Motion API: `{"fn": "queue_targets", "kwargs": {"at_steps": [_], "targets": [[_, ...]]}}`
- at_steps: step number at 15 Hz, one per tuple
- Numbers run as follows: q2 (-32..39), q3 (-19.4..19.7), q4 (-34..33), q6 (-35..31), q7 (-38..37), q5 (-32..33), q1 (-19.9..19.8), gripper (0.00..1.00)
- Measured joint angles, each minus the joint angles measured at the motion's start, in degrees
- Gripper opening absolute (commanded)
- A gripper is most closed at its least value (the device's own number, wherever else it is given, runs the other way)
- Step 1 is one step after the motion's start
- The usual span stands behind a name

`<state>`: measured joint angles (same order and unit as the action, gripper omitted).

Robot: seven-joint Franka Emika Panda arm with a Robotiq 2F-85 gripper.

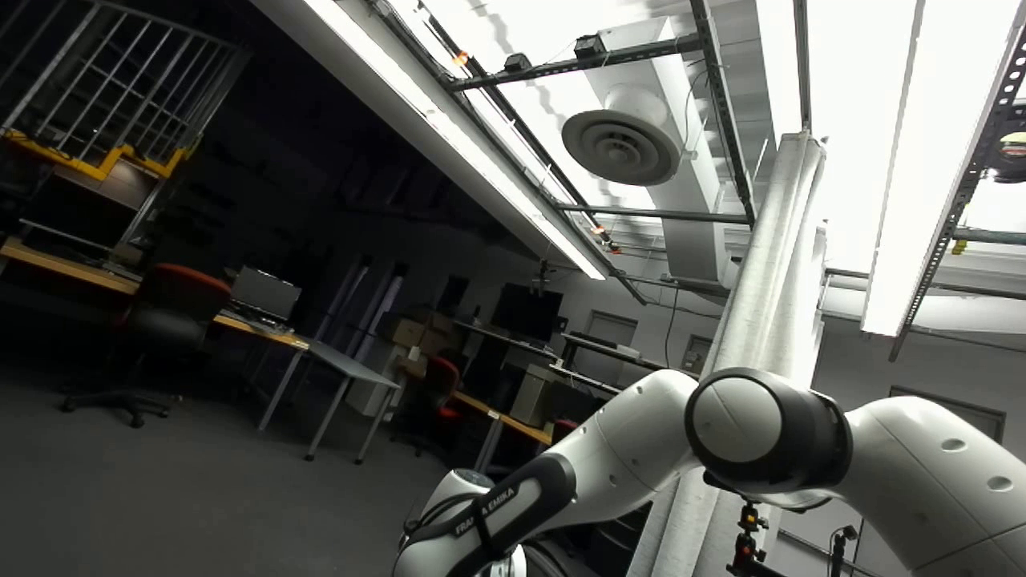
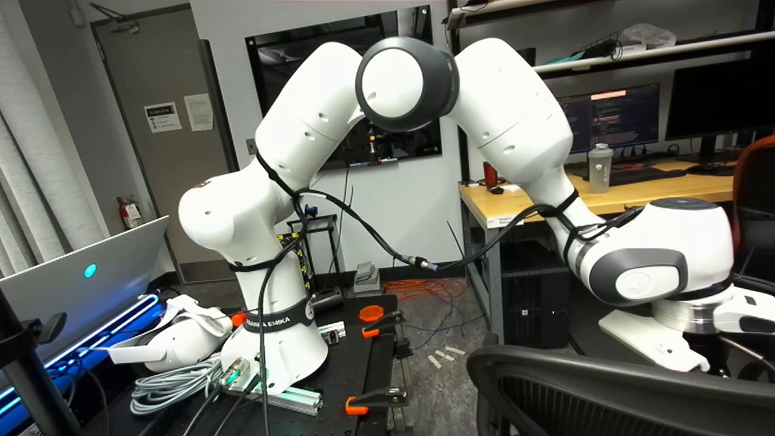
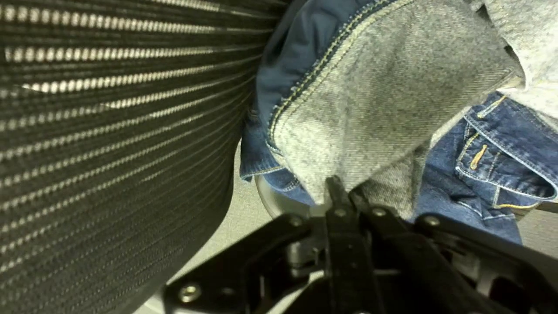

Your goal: Take the coat from the seat of the chair and place it on the backrest

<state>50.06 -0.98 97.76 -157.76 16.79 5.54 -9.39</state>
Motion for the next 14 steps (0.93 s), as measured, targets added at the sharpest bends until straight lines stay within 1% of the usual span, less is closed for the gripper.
{"fn": "queue_targets", "kwargs": {"at_steps": [4,8,11,14], "targets": [[-6.68,-1.99,6.09,-3.52,0.73,1.18,0.65,0.01],[-15.05,-5.22,11.67,-4.39,1.59,1.20,0.71,0.01],[-21.50,-7.10,14.59,-4.42,1.67,0.77,0.69,0.01],[-27.40,-8.11,15.99,-4.41,2.04,-0.11,0.67,0.01]]}}
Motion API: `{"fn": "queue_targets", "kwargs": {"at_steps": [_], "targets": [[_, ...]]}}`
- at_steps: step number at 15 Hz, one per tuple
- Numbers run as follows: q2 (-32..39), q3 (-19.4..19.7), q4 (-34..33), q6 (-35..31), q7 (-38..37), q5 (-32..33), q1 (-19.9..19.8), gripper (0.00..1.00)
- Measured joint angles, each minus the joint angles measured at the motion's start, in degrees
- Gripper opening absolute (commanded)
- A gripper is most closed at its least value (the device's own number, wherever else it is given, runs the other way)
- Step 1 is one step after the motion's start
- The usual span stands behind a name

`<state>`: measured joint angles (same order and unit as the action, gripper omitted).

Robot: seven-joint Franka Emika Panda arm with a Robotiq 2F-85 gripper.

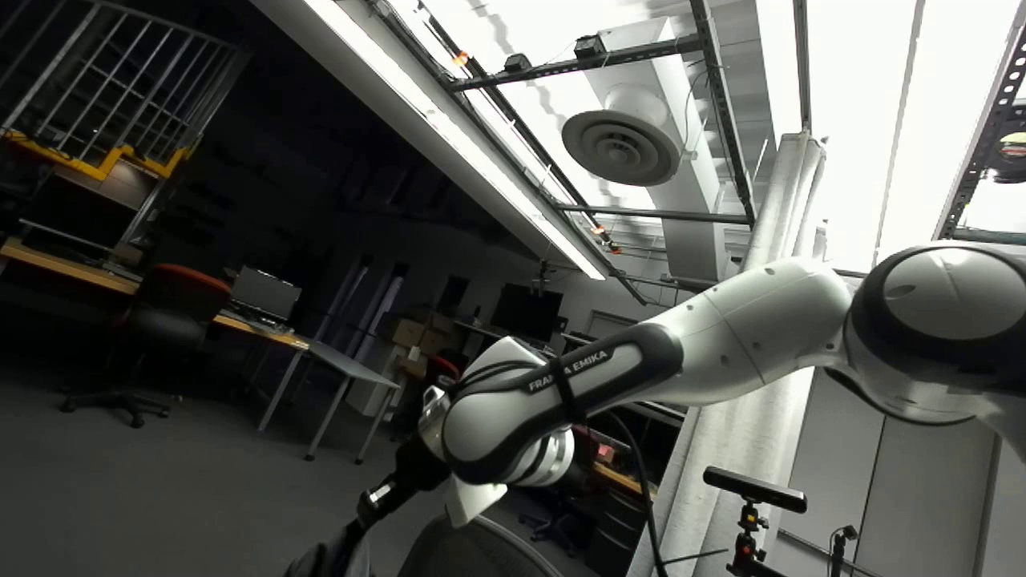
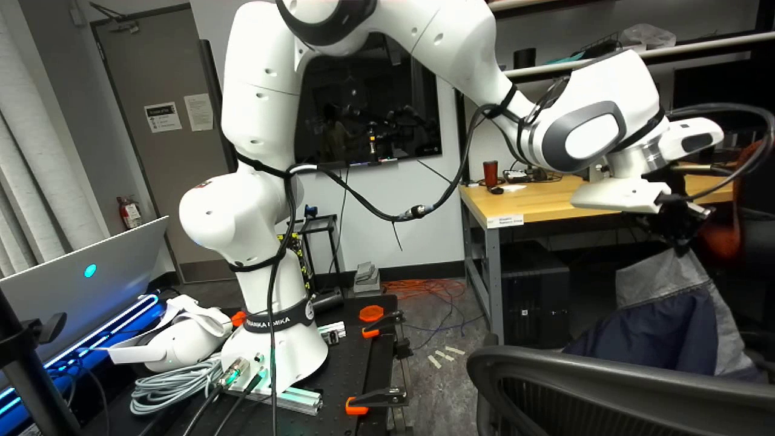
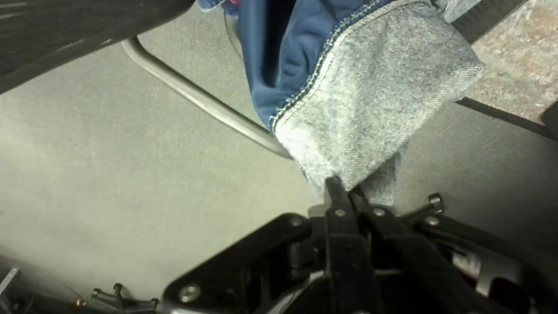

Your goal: Take the coat from the seat of the chair and place it on the backrest

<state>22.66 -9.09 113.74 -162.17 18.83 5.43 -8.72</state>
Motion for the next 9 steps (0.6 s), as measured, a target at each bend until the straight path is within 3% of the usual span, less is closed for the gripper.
{"fn": "queue_targets", "kwargs": {"at_steps": [9], "targets": [[-14.77,-1.65,0.34,0.56,1.31,-4.11,-0.38,0.01]]}}
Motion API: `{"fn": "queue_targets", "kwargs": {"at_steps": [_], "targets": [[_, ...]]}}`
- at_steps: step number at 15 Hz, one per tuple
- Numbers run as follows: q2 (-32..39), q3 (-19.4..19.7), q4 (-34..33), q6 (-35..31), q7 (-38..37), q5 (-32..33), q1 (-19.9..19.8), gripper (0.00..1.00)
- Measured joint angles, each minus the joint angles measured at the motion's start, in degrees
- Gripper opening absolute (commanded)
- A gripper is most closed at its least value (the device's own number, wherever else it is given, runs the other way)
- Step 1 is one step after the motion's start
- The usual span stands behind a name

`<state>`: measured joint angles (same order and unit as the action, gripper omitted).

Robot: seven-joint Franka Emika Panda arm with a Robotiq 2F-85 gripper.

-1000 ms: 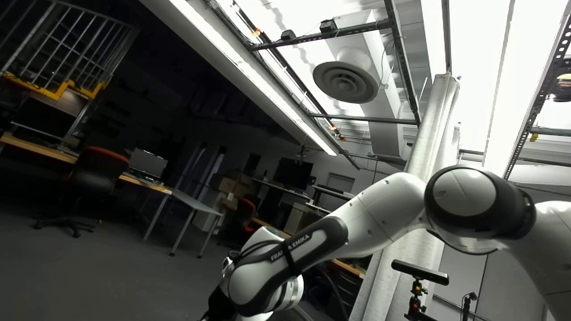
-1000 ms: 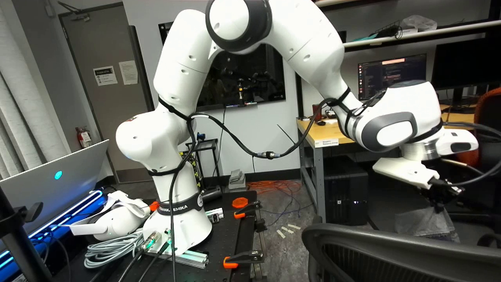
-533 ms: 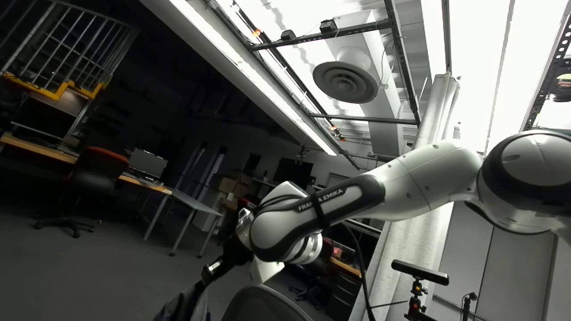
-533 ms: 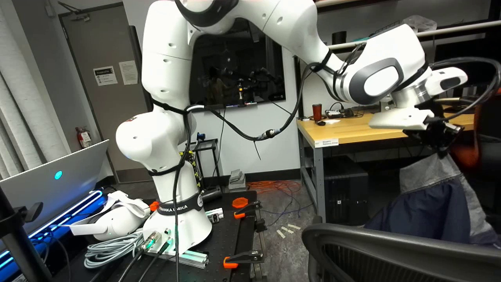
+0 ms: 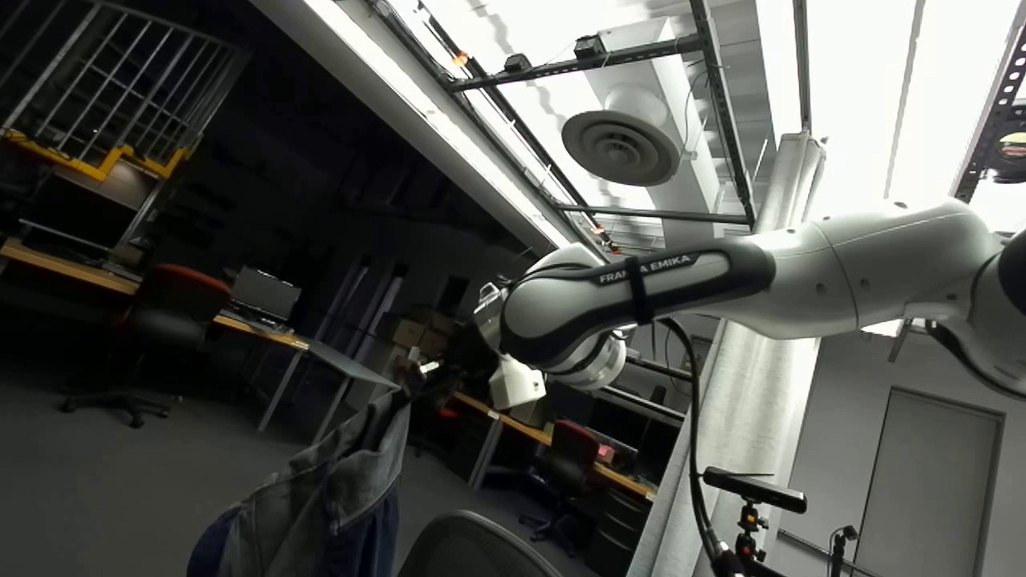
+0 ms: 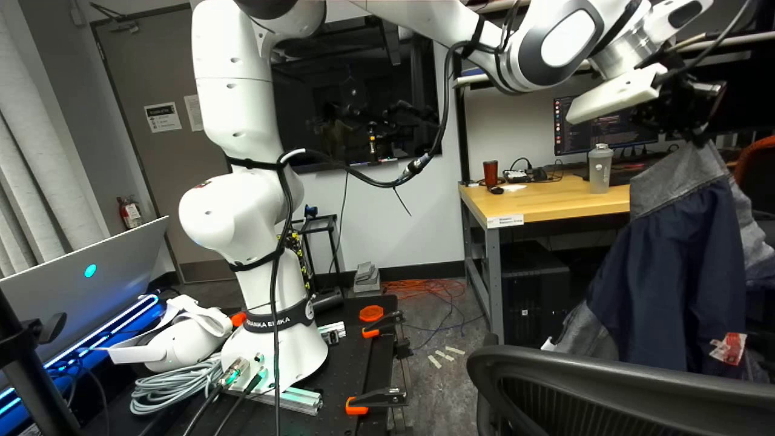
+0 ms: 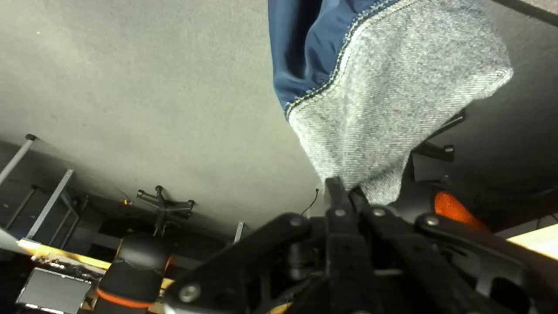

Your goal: Take the coat from the seat of the chair and place it on the backrest

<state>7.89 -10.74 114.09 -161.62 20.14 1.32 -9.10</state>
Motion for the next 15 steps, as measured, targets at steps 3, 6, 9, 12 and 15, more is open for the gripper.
{"fn": "queue_targets", "kwargs": {"at_steps": [3,6,9,12,15], "targets": [[-4.46,-0.23,-0.63,1.96,0.08,-2.12,0.00,0.01],[-8.20,-0.09,-2.20,5.67,1.10,-5.89,-0.02,0.01],[-11.18,0.97,-4.44,9.16,2.30,-9.41,-0.19,0.01],[-13.37,4.13,-6.91,11.65,2.78,-11.37,-0.26,0.01],[-14.79,10.54,-9.82,13.98,2.81,-12.34,0.90,0.01]]}}
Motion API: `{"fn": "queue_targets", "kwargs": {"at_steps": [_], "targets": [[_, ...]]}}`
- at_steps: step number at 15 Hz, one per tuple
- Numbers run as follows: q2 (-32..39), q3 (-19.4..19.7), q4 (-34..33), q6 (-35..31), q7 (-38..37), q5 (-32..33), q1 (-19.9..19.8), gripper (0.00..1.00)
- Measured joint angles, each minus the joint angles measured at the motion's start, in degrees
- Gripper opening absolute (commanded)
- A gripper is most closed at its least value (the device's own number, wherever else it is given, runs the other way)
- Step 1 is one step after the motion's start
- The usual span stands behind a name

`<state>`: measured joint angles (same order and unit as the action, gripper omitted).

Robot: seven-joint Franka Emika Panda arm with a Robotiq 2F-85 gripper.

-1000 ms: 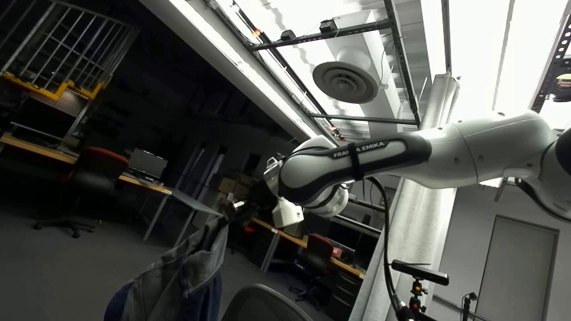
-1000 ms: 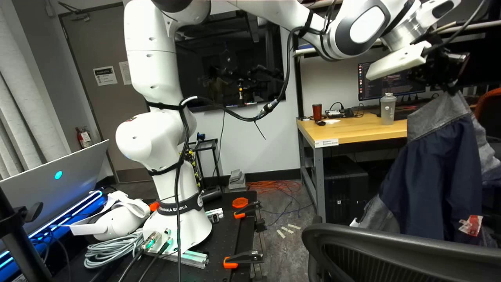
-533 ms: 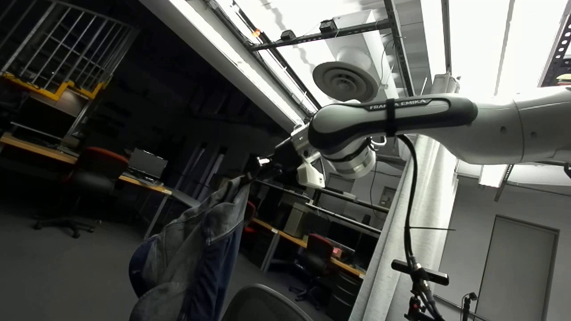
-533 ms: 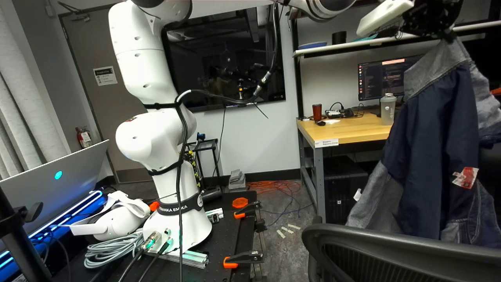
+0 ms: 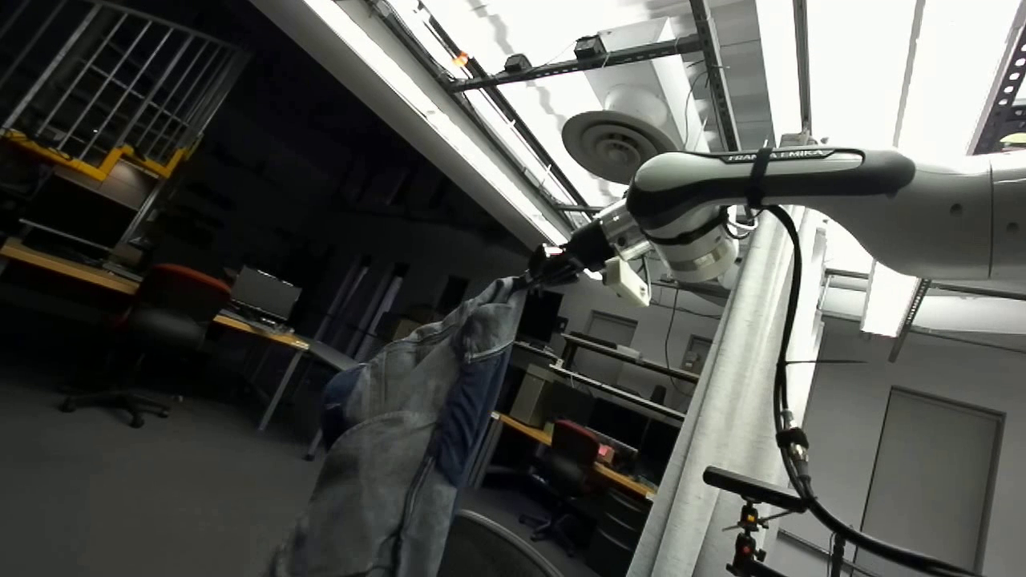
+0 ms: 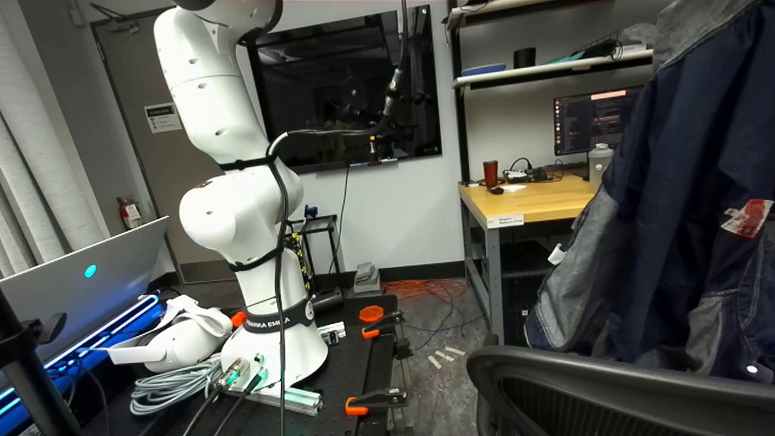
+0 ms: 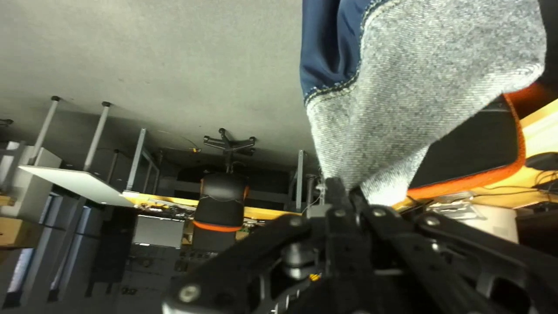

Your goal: Take the coat from the seat of the chair and place it on the backrest

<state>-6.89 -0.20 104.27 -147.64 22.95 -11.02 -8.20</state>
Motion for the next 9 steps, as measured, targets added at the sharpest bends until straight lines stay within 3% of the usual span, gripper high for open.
{"fn": "queue_targets", "kwargs": {"at_steps": [5,9], "targets": [[-1.66,8.68,-4.92,3.41,0.32,-2.32,0.02,0.01],[-3.38,12.04,-7.43,4.44,0.32,-2.33,0.02,0.01]]}}
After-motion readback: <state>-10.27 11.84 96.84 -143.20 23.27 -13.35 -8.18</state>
